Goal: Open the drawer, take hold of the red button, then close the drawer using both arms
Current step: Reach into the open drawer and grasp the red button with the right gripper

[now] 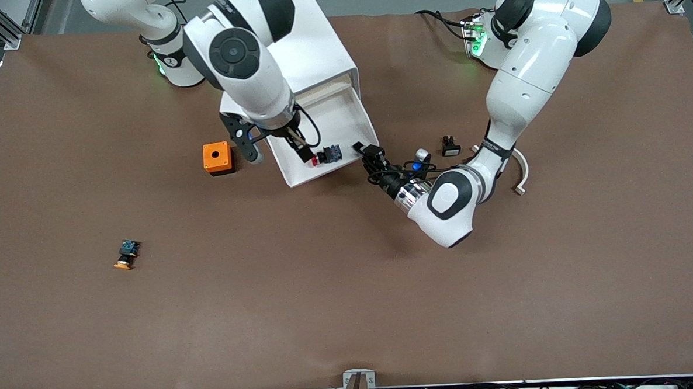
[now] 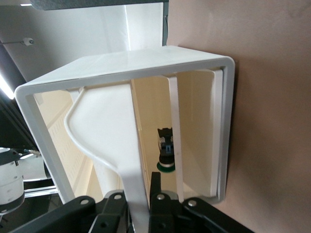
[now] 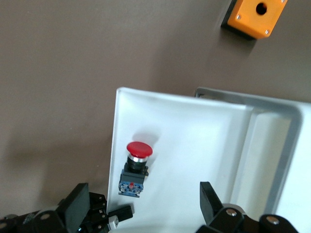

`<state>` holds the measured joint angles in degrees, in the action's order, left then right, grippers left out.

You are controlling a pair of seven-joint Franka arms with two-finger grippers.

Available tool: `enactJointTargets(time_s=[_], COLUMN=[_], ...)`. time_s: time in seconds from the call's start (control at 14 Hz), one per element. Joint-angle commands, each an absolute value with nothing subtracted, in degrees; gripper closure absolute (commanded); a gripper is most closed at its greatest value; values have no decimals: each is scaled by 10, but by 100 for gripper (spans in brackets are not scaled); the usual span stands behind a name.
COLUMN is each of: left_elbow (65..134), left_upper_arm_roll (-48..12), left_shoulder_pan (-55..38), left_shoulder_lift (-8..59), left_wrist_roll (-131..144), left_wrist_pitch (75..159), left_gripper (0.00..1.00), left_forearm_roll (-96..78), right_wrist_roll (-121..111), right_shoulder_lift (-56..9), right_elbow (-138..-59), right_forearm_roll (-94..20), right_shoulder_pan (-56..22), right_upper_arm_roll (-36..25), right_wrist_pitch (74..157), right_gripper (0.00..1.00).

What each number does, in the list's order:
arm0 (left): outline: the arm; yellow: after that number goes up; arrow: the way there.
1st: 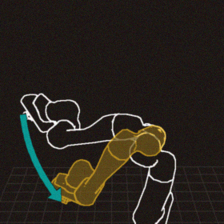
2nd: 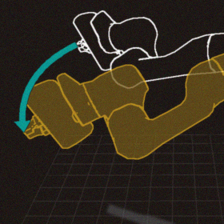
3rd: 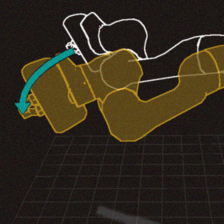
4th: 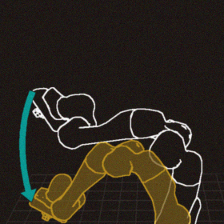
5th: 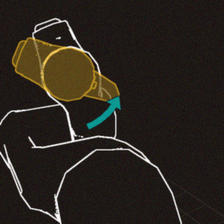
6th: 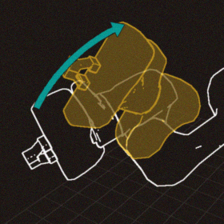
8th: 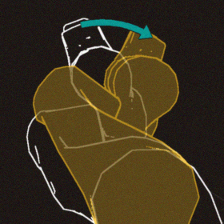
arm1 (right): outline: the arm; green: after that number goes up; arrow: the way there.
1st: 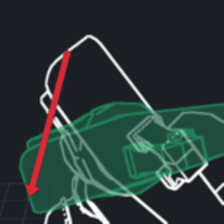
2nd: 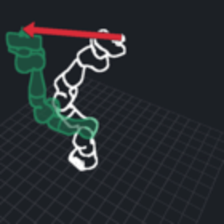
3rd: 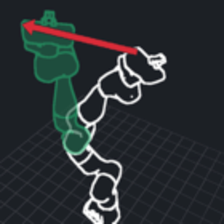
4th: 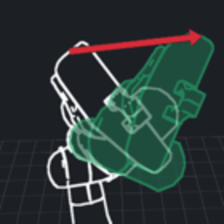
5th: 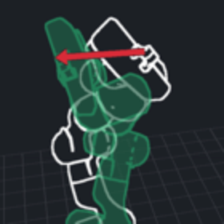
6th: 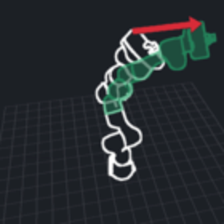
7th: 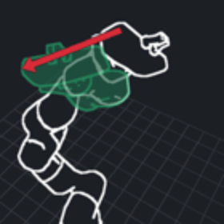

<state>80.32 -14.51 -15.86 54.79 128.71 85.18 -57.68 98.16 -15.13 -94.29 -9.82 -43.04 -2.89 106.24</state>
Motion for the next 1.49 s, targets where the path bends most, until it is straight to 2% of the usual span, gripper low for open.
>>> enactJointTargets(time_s=[0.0, 0.14, 0.21, 0.71, 1.42], left_elbow=[804, 804, 804, 778, 733], left_upper_arm_roll=[-137, -137, -137, -137, -138], left_shoulder_pan=[-161, -161, -161, -164, -162], left_shoulder_lift=[546, 546, 546, 541, 539], left_wrist_roll=[1274, 1273, 1272, 1071, 817], left_wrist_pitch=[867, 871, 875, 877, 867], left_gripper=[82, 43, 0, 0, 0], left_forearm_roll=[-582, -582, -582, -577, -554], right_wrist_roll=[1032, 1059, 1063, 1120, 1138], right_shoulder_lift=[-174, -188, -194, -226, -240], right_elbow=[-936, -936, -937, -962, -976], right_forearm_roll=[-81, -62, -55, -15, 50], right_shoulder_pan=[-464, -480, -488, -535, -539], right_upper_arm_roll=[-36, -36, -36, -36, -38], right_wrist_pitch=[1089, 1110, 1114, 1166, 1199], right_gripper=[0, 0, 0, 0, 0])
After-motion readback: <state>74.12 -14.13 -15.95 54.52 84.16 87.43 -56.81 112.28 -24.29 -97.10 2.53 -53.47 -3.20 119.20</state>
